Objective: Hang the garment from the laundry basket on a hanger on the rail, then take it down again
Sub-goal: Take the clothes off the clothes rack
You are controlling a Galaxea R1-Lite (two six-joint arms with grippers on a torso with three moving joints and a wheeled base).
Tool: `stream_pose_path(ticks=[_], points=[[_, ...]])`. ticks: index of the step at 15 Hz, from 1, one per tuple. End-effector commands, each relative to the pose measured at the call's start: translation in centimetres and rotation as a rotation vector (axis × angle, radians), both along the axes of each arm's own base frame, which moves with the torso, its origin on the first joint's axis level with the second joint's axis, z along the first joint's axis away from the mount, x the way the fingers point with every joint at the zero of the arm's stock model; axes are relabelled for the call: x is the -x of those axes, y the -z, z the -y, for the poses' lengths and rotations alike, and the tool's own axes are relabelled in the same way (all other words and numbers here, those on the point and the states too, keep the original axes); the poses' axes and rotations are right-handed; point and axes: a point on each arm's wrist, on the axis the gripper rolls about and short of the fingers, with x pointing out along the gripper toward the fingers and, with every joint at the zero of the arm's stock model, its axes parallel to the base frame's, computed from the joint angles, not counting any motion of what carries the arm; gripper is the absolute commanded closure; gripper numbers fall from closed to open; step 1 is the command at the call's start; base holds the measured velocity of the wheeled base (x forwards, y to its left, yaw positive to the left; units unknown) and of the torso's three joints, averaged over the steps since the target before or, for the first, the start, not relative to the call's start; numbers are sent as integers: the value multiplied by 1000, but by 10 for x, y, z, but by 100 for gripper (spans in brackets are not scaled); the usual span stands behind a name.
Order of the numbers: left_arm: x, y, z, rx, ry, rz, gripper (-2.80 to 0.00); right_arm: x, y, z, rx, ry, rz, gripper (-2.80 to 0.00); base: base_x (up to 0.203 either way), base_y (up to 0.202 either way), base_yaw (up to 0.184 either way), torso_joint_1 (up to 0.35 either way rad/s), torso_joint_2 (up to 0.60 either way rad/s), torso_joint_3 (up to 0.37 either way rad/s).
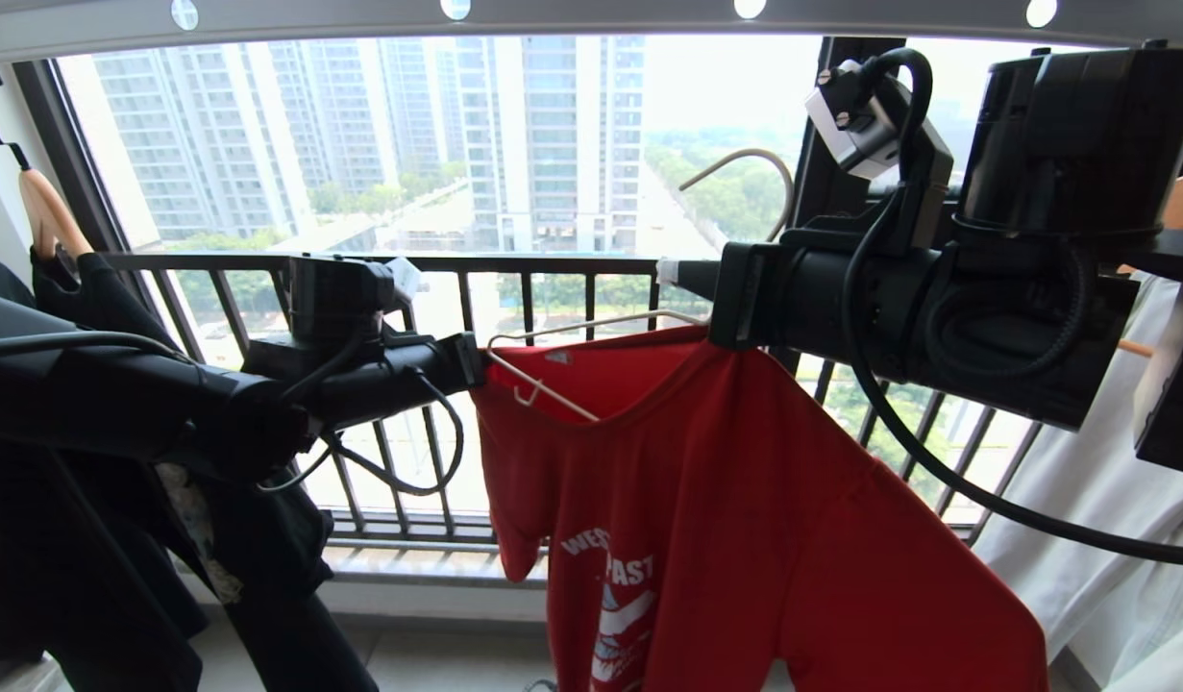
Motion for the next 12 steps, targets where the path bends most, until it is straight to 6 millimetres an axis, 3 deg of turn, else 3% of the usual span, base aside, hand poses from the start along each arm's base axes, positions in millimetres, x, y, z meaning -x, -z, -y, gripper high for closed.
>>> stream_pose_path(ticks=[1,6,12], points=[[4,7,-1,0,41,-28,0,-3,-1,0,-11,7,8,0,0,0,0,0,0,0],[27,7,21,-42,155,-15,0,-19,5,-8,-61,54,54,0,0,0,0,0,0,0],[61,-3,49,-39,268,1,0,-36,9,-20,-243,109,117,0,0,0,0,0,0,0]])
